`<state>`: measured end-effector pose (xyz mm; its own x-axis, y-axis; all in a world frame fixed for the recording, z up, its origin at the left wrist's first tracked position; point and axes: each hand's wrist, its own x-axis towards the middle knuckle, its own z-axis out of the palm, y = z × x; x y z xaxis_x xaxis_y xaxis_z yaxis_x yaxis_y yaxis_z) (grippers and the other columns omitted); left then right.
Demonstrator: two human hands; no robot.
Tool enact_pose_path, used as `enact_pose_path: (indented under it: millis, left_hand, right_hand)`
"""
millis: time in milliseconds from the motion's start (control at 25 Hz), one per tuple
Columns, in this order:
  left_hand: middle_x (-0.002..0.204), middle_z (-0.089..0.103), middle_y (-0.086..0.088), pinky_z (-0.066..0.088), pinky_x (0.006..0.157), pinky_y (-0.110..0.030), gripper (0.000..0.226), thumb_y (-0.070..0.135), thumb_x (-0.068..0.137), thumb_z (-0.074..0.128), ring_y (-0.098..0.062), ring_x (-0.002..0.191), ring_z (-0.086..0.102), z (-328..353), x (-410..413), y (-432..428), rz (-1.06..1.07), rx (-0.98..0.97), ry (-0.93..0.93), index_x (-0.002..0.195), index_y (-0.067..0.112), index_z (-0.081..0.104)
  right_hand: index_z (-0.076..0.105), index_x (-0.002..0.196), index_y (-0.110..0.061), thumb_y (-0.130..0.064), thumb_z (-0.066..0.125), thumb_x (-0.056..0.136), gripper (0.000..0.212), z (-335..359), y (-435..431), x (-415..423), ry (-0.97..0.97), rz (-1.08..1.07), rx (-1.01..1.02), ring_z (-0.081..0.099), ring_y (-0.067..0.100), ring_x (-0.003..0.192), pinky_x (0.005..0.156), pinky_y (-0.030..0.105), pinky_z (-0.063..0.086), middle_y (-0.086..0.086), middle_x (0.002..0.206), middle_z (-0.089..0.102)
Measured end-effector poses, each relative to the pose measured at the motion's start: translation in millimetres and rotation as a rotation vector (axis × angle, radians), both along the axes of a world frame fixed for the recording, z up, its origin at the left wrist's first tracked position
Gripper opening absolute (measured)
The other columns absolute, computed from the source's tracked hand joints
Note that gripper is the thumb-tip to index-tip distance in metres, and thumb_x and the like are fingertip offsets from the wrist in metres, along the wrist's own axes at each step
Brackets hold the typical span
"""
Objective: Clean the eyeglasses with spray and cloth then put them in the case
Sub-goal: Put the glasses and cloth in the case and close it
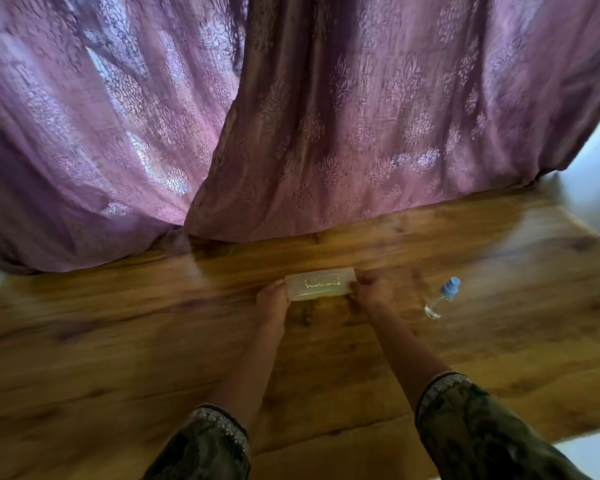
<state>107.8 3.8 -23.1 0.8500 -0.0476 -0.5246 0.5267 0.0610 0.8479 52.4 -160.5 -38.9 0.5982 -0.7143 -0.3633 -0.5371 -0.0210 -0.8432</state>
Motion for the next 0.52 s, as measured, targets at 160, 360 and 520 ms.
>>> enact_pose_path:
  millis: [160,360,520]
  left_hand:
    - [0.124,0.060,-0.011,0.045,0.103,-0.041,0.031,0.015,0.088,0.056,-0.025,0.111,0.056,-11.4,10.4,-3.6,-0.038,0.098,0.004,0.118,0.010,0.061]
    - [0.132,0.056,-0.006,0.041,0.107,-0.042,0.038,0.022,0.090,0.053,-0.022,0.120,0.052,-12.8,5.0,-5.5,-0.115,0.184,-0.056,0.126,0.014,0.054]
    - [0.140,0.047,-0.006,0.036,0.109,-0.037,0.044,0.023,0.091,0.052,-0.025,0.127,0.045,0.0,-0.5,-5.2,-0.111,0.242,-0.100,0.134,0.014,0.046]
  right_hand:
    - [0.063,0.115,-0.012,-0.021,0.066,0.083,0.034,-3.6,-4.4,10.1,0.034,0.036,-0.003,0.065,0.031,0.098,0.089,0.046,0.053,0.013,0.107,0.069]
    - [0.060,0.119,-0.008,-0.019,0.065,0.084,0.037,-1.8,-6.1,11.1,0.029,0.050,-0.032,0.063,0.032,0.102,0.092,0.045,0.051,0.016,0.112,0.067]
    - [0.060,0.119,-0.009,-0.017,0.062,0.086,0.034,1.8,-8.8,2.7,0.007,0.046,-0.030,0.060,0.029,0.107,0.095,0.039,0.048,0.014,0.116,0.065]
